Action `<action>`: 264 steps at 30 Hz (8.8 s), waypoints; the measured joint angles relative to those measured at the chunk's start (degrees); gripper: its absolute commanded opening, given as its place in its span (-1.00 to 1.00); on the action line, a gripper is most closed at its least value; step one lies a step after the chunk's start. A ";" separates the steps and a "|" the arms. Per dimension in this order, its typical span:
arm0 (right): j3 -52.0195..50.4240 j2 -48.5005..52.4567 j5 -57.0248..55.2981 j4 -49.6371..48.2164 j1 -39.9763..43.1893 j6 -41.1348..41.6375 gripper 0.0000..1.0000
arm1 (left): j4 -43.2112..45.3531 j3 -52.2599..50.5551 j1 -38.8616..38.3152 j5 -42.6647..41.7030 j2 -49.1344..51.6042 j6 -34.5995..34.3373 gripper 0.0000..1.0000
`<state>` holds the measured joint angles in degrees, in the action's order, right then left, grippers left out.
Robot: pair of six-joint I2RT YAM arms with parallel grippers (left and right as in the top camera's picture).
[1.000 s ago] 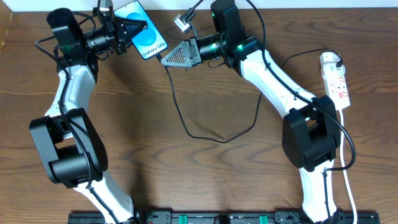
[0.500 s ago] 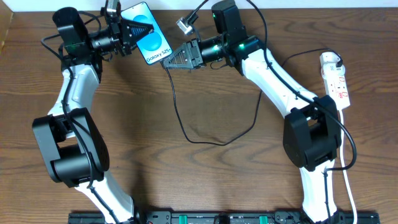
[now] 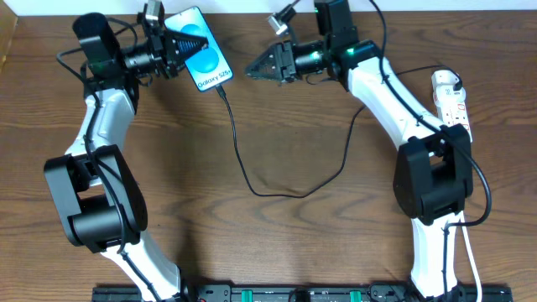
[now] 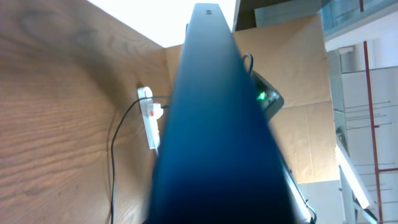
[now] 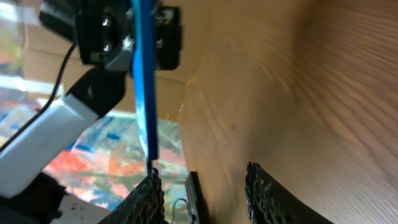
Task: Plug charger to phone and switch on socket
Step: 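Open the right gripper and pull it back from the plugged phone, then lower the phone with the left gripper and lay it flat on the table, then open the left gripper and lift it away from the phone, then move the right gripper over the power strip's orange switch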
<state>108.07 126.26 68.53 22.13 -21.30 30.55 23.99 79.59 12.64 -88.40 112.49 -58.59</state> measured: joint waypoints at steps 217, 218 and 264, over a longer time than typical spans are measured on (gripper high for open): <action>0.09 0.00 -23.19 22.64 1.90 -15.30 -0.10 | -70.27 -6.19 -7.76 67.54 0.79 35.30 0.60; 0.09 0.00 -23.21 22.67 1.92 -15.34 -0.11 | -70.20 -6.69 -7.69 68.52 0.15 35.34 0.60; -15.74 -16.00 -36.74 23.23 51.98 -20.79 -0.98 | -65.33 -7.87 -7.45 72.22 -35.60 35.76 0.61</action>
<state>92.33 110.26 31.79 45.36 30.68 9.76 -41.34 71.72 5.19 -16.19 76.88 -22.83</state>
